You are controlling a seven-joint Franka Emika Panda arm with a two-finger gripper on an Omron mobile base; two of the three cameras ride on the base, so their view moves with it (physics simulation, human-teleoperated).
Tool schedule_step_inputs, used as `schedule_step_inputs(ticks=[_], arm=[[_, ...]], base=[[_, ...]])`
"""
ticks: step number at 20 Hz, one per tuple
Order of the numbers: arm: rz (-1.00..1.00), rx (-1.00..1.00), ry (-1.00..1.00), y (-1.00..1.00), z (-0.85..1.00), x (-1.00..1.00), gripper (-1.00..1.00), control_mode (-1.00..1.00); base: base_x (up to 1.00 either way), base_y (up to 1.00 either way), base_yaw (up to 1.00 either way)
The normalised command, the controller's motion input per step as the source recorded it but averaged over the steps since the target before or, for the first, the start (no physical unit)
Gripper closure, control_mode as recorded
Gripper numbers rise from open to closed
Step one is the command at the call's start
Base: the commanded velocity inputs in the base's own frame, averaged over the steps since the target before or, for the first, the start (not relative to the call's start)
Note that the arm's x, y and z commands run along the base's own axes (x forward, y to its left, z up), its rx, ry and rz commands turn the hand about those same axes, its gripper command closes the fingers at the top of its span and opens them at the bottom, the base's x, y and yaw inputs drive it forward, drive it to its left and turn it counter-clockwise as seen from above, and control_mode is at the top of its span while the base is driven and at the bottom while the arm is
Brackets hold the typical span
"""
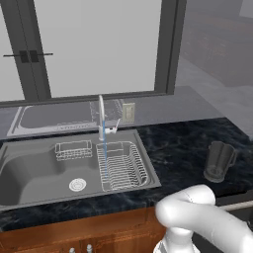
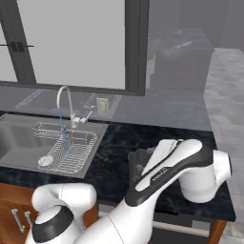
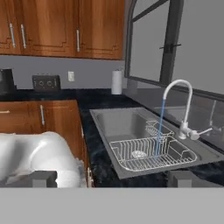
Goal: Turn on the sink faucet and place the jug under the water for a few seconds to fill it up.
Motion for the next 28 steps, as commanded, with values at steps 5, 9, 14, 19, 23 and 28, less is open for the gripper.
schedule_step_inputs(ticks=[5, 9, 14, 19, 23, 28], arm=[[0.15, 0.00, -0.05, -0.46, -0.43, 0.18, -1.00, -1.00], [0.01, 0.00, 0.00, -0.29, -0.55, 0.30, -1.00, -1.00], [-0.07, 0.00, 0.00, 0.00, -0.67, 0.44, -1.00, -1.00], [-0.13, 0.00, 0.00, -0.01, -0.45, 0.46, -1.00, -1.00], [-0.08, 0.00, 0.00, -0.20, -0.24, 0.26, -1.00, -1.00], [-0.08, 0.00, 0.00, -0.03, -0.30, 0.37, -1.00, -1.00]], base=[[0.00, 0.00, 0.00], [0.00, 0.00, 0.00], [0.00, 0.00, 0.00], [0.00, 0.00, 0.00], [0.00, 0.00, 0.00], [0.00, 0.00, 0.00]])
